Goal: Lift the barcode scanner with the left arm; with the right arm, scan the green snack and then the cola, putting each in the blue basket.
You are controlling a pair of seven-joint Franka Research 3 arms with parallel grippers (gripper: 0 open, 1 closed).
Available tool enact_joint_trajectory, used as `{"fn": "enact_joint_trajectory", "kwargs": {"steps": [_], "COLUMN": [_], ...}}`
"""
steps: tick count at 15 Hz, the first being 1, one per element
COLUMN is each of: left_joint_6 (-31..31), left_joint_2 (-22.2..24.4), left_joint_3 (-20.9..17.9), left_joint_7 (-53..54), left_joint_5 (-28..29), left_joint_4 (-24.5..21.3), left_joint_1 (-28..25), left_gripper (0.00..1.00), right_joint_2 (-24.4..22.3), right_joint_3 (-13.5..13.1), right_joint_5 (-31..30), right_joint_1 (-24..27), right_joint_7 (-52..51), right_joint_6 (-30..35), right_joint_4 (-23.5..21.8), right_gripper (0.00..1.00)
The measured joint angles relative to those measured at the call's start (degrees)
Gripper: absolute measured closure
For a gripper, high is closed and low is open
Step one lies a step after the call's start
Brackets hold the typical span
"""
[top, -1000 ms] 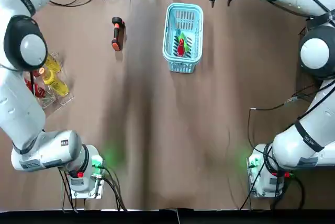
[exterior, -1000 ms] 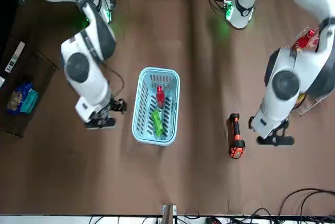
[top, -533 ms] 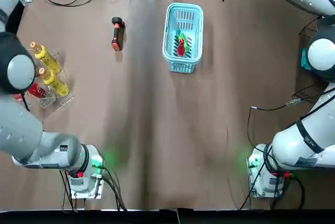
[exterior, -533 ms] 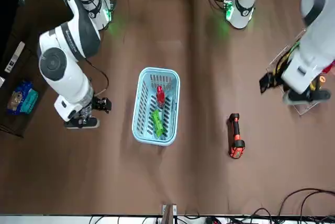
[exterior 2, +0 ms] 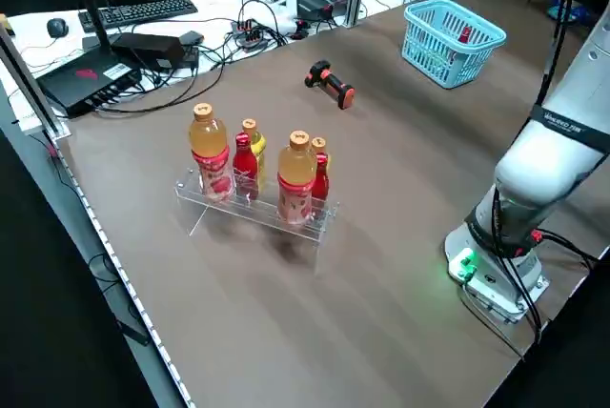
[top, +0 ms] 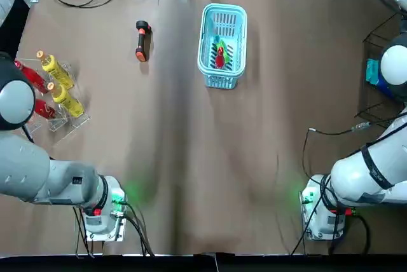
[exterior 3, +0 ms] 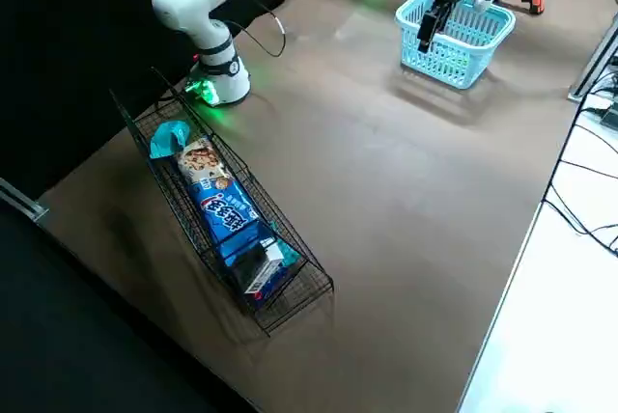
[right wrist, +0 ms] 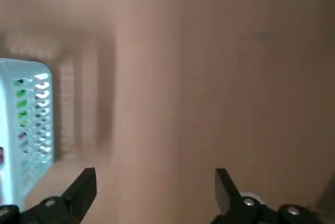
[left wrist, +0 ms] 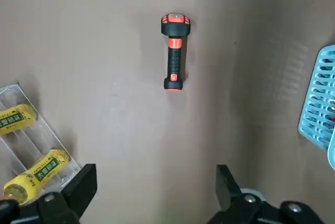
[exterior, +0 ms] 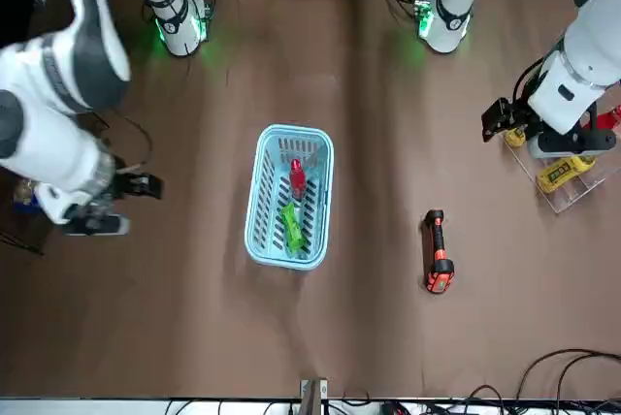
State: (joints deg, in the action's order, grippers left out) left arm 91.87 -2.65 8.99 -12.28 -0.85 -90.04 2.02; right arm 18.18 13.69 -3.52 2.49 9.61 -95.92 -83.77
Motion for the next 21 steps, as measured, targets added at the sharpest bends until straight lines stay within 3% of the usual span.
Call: {"fn": "enact_joint_trajectory", "kwargs": {"steps": [4,7,9,13,17,21], "left_joint_6": [0.00,0.00,0.00,-1.54,-1.97,-2.03], "left_joint_2": [-0.05,0.02,0.03,0.28,0.37,0.38], "left_joint_3": [0.00,-0.06,-0.08,-0.32,-0.54,-0.67], "left_joint_7": [0.01,0.01,0.01,0.01,0.01,0.01], "left_joint_5": [0.00,0.00,0.01,0.01,0.01,0.01], "left_joint_4": [-0.18,-0.14,-0.14,-0.05,0.04,0.05], "left_joint_1": [0.02,0.00,0.00,-0.08,-0.16,-0.18], "left_gripper": [0.00,0.00,0.00,0.00,0.00,0.00], "right_joint_2": [-4.33,-7.31,-9.90,-16.35,-19.34,-21.38], "right_joint_3": [-10.67,-19.95,-22.60,-21.98,-17.66,-17.24], "right_joint_5": [5.01,6.06,6.45,6.47,6.42,6.19], "right_joint_1": [-4.14,-10.46,-12.58,-13.29,-9.81,-7.28], "right_joint_7": [-11.35,-13.84,-14.39,-14.60,-14.59,-14.61], "right_joint_6": [2.03,3.45,3.42,2.51,-0.96,-1.54], "right_joint_4": [-0.03,-1.38,-4.21,-11.98,-15.14,-16.95], "right_gripper": [0.00,0.00,0.00,0.00,0.00,0.00]}}
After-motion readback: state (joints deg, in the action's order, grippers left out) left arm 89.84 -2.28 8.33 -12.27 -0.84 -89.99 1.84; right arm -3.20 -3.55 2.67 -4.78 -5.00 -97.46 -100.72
